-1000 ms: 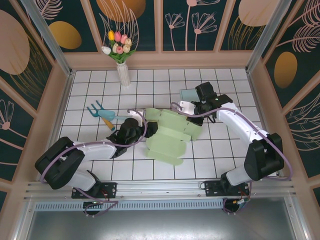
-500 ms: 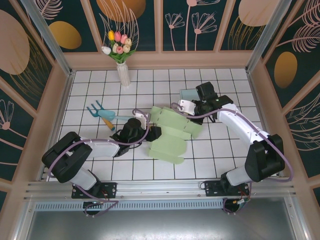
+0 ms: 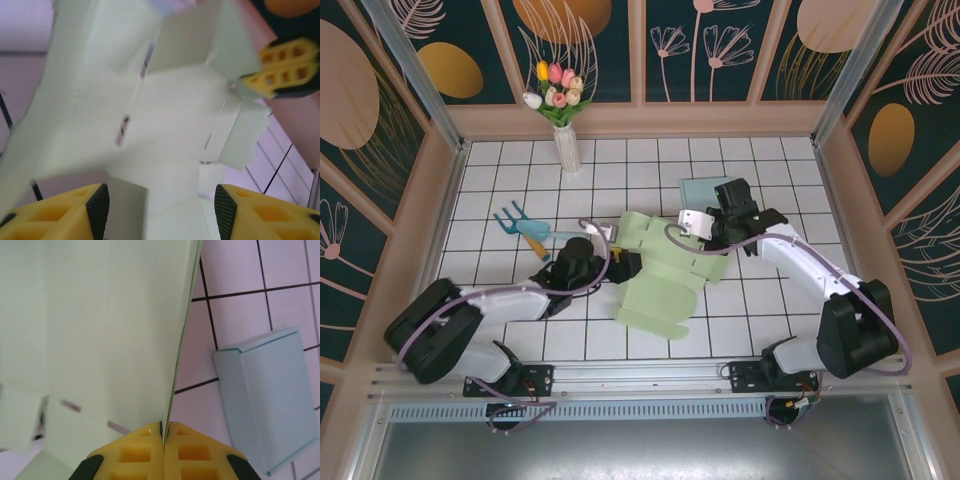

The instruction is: Fold the paper box

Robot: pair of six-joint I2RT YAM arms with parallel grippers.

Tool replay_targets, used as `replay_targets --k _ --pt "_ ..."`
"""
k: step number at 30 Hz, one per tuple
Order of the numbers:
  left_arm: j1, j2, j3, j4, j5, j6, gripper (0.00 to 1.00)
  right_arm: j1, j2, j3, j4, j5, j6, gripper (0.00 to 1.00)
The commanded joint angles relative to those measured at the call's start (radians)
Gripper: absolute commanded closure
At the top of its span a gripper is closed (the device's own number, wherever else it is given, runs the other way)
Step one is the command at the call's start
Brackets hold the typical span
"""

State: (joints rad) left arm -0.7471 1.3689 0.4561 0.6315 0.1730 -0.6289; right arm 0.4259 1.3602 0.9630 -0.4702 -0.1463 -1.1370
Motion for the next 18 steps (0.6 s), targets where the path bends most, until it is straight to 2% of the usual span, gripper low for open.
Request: replay_targets --k 1,5,9,14,18 --pt "-0.002 -0.127 -0.081 0.028 -0.149 0.041 0.41 0.017 -0.068 -0.056 0.135 0.084 -0.117 1.0" --pt "-0.002 -0.244 -0.198 0.08 -0.28 0.075 0.42 0.04 -0.132 -0.101 0.146 0.067 -0.288 1.0" --pt "-0.002 -0.284 -0.268 0.1 -0.457 0.132 0.45 0.078 -0.171 -0.113 0.183 0.079 -0.346 1.0" --pt "-0.003 -0.284 -0.338 0.205 -0.418 0.173 0.46 0.129 -0.207 -0.164 0.263 0.116 -0.443 1.0" --pt "-0.003 -0.248 -0.35 0.252 -0.354 0.193 0.45 0.157 -0.194 -0.182 0.293 0.12 -0.446 1.0"
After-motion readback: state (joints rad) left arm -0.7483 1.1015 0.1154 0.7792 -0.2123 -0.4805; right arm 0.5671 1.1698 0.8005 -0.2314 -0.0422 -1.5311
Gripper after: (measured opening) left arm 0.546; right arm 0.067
